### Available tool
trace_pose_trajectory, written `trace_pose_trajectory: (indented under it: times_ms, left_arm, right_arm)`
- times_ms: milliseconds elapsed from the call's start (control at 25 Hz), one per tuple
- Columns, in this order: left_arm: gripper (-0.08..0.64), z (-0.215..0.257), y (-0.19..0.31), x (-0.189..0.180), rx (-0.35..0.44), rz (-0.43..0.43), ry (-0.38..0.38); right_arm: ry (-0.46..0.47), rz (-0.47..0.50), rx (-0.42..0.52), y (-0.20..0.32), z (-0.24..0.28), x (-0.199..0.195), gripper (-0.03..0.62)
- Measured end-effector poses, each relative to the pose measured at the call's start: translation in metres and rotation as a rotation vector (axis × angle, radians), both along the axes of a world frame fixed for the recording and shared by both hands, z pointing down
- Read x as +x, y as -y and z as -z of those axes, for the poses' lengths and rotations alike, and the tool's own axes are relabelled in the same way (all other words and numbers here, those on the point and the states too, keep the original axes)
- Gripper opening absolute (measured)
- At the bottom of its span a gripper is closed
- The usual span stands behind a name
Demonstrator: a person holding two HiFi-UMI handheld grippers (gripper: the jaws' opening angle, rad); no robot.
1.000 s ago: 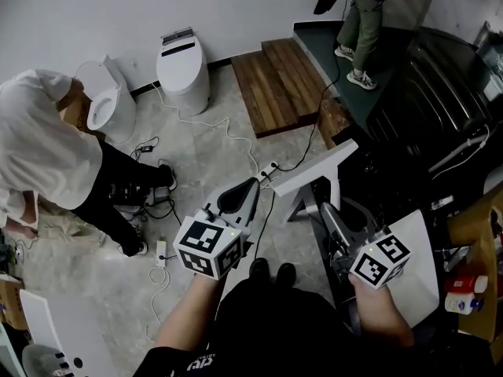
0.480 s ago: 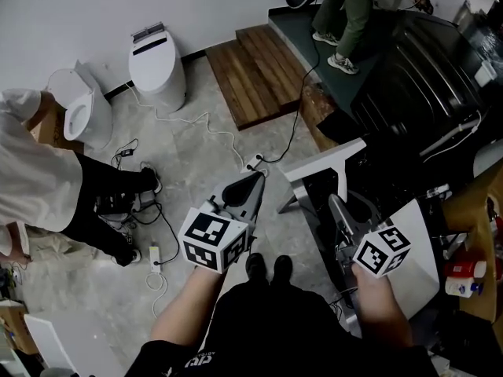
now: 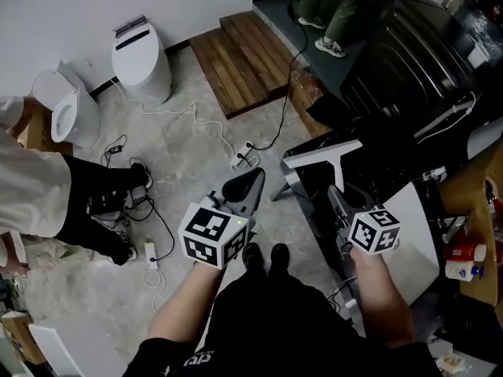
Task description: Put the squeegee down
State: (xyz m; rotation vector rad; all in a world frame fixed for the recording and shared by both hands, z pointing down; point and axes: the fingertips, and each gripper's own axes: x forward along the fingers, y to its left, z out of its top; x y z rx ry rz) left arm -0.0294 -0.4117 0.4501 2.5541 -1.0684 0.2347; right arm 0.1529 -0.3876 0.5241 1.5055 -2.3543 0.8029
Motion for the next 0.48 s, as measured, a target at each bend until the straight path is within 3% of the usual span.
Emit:
trace_pose_trajectory:
  times_ms: [480]
  left_arm:
    - [0.009, -0.005, -0.013, 0.010, -0.014, -0.002, -0.001]
  right_arm:
    - [-0.170, -0.108, -0.151, 0.016, -0.071, 0.051, 0.095]
